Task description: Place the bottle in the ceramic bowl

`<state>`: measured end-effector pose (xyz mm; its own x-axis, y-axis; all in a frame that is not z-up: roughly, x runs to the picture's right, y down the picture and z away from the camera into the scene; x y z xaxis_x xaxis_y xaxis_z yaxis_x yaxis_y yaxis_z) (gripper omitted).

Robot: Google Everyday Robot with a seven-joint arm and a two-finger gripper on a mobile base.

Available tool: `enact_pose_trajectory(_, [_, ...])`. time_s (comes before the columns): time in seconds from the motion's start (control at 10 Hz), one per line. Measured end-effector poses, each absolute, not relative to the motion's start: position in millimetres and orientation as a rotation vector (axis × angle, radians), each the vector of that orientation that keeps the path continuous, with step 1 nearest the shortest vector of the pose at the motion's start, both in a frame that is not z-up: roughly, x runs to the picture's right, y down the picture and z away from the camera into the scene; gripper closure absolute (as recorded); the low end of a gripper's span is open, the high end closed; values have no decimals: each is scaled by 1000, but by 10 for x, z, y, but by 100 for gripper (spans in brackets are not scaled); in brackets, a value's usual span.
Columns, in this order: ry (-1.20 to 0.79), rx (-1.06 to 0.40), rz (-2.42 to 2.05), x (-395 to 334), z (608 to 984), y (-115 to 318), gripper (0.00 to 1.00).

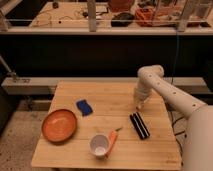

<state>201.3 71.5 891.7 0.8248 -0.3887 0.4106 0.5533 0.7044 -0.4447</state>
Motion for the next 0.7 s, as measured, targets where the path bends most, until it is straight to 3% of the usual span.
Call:
enact_pose_trajectory(0.2, [-295,-588,-536,1990,8844,693,100])
enact_pose_trajectory(0.7, [-297,-585,-564,1816,8695,543,62])
